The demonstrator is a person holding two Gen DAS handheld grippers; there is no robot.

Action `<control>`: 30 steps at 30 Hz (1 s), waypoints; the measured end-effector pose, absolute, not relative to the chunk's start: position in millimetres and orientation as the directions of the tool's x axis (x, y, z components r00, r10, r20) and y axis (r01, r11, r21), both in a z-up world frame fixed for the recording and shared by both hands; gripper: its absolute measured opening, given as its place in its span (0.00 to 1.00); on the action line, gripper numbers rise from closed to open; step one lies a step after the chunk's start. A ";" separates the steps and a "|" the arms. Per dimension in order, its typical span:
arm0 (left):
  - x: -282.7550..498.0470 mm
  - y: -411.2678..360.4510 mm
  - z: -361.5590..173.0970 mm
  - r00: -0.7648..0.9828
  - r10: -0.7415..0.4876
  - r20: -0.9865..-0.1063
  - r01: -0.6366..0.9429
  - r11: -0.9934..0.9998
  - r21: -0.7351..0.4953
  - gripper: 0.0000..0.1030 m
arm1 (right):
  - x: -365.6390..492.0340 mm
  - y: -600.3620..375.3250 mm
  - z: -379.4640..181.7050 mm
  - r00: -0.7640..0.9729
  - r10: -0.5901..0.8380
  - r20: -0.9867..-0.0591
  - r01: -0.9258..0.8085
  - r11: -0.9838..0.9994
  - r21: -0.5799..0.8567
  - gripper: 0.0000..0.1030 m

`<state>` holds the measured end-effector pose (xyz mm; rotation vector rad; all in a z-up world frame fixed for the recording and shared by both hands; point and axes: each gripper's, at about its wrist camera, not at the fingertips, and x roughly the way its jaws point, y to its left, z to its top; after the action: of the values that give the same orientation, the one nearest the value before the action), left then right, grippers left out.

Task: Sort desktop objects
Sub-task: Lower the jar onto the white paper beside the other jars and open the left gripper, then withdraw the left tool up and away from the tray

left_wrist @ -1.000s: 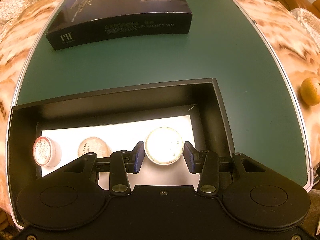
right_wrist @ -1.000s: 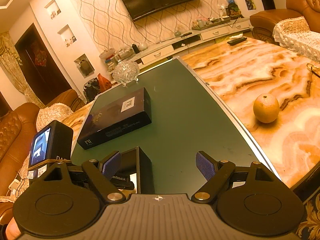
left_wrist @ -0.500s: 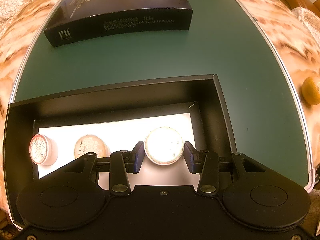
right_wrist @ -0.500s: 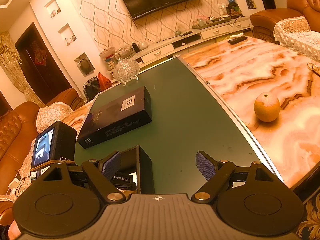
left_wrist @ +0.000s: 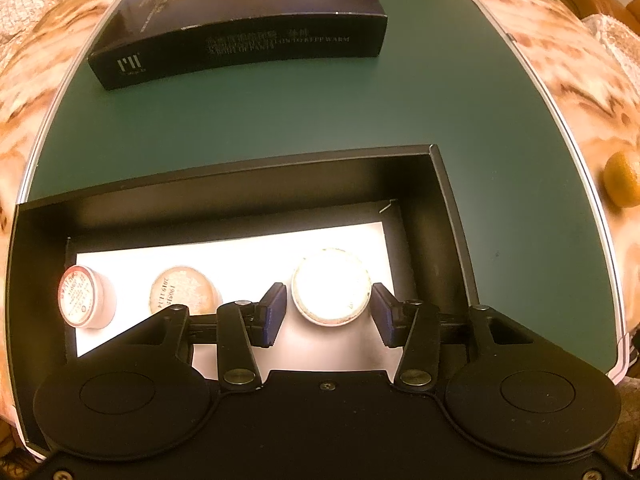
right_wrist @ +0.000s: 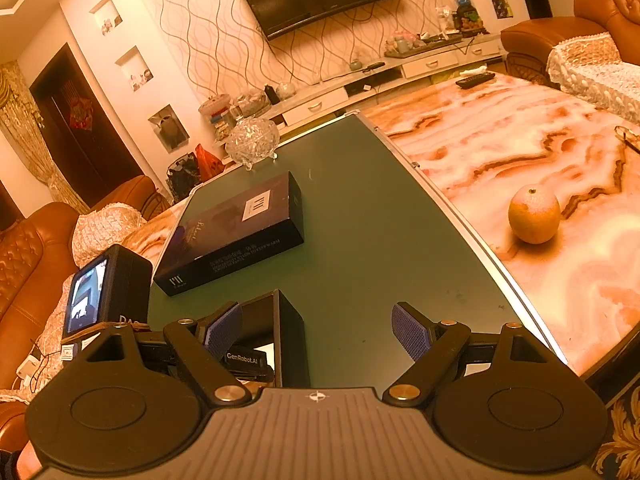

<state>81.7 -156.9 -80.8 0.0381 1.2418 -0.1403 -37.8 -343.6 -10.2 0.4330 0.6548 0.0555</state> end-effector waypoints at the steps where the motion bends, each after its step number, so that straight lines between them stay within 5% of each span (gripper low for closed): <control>1: 81.0 -156.6 -79.4 0.320 -0.087 -0.943 0.128 0.991 -0.048 0.47 | -37.6 -343.3 -9.9 0.795 0.184 -0.578 0.085 0.910 0.406 0.82; 30: -8.8 -70.7 -12.1 0.507 -0.009 -0.862 0.064 0.998 0.027 0.70 | -32.9 -286.9 -0.2 0.755 0.215 -0.619 -0.010 0.948 0.318 0.85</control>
<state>-8.8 -70.7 -12.1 0.0579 1.0386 -0.0436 -32.9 -286.9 -0.2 0.3060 0.7065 0.1247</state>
